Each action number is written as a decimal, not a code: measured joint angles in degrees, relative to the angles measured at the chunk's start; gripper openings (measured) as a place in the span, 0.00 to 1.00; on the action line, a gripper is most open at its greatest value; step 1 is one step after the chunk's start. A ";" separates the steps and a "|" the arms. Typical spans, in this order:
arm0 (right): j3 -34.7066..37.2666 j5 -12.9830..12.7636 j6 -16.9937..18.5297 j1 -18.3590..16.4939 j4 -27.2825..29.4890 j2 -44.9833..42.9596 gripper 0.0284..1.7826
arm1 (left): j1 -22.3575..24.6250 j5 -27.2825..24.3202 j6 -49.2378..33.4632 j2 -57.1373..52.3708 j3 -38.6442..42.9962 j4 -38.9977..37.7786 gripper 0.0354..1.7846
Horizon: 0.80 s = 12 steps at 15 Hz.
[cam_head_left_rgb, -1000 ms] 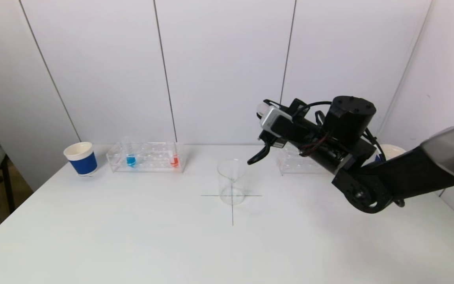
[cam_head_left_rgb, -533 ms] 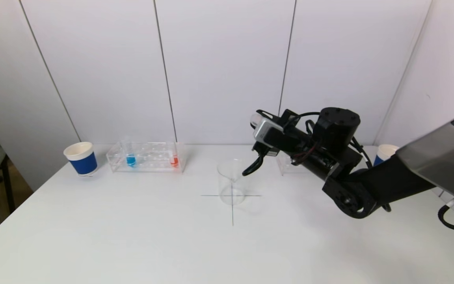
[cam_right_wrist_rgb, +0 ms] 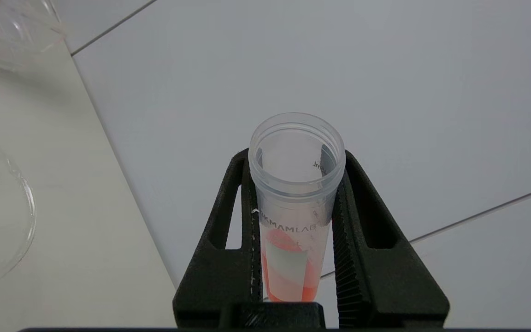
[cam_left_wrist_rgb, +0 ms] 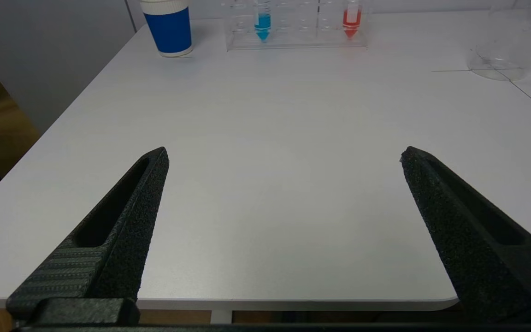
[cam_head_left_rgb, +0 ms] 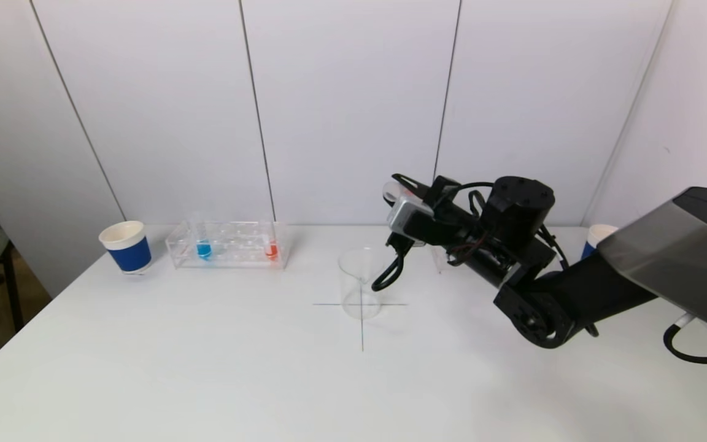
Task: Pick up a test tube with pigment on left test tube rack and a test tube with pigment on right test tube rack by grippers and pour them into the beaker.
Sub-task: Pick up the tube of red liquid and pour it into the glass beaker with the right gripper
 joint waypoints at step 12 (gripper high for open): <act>2.51 1.38 -3.00 1.96 -3.28 0.61 0.27 | -0.05 0.00 0.02 0.00 0.00 0.00 0.99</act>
